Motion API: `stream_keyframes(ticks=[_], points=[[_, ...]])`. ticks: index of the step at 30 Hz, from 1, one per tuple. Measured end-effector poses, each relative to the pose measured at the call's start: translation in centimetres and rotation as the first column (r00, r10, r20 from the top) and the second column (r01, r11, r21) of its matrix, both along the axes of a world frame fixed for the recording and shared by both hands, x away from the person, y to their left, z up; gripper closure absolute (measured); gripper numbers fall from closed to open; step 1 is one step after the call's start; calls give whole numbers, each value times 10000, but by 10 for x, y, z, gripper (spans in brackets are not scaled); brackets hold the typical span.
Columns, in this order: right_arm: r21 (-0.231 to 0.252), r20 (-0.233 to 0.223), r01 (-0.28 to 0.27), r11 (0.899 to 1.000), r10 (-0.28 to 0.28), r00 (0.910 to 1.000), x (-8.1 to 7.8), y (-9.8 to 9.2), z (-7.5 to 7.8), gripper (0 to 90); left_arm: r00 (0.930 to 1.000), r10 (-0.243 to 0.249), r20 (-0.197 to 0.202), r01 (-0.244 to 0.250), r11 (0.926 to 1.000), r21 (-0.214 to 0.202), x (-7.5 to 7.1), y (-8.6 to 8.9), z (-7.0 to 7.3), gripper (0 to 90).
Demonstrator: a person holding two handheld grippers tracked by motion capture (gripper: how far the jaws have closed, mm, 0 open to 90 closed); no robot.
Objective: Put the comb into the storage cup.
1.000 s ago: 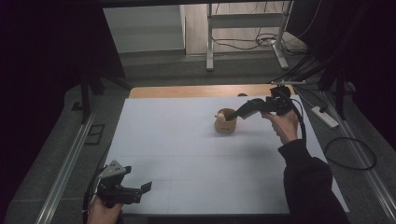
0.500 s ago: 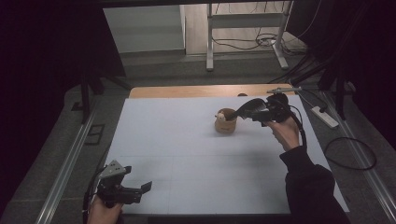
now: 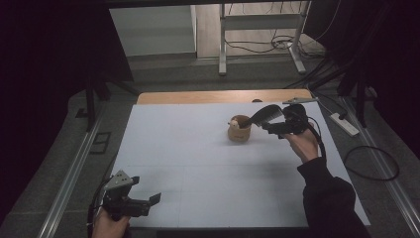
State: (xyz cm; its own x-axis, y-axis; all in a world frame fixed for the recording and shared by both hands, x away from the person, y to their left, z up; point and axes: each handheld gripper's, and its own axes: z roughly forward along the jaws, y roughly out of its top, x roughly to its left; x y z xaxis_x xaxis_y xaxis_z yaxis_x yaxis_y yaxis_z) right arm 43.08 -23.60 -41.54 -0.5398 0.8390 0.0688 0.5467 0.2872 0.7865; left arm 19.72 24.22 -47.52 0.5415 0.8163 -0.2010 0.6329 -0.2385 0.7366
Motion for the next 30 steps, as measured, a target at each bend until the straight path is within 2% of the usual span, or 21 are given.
stream_keyframes(ticks=[8,22,30], points=[[-85,33,-122,9999,122,9999,-4,0,-3,0,10000,97,9,-97,9999,-119,0,1,0,0],[40,-16,-237,9997,237,9997,-16,-10,-1,0,9998,204,70,-203,9998,-48,0,2,0,0],[-158,42,-370,9992,370,9993,-25,-10,1,0,9998,196,61,-195,9998,-56,0,2,0,0]])
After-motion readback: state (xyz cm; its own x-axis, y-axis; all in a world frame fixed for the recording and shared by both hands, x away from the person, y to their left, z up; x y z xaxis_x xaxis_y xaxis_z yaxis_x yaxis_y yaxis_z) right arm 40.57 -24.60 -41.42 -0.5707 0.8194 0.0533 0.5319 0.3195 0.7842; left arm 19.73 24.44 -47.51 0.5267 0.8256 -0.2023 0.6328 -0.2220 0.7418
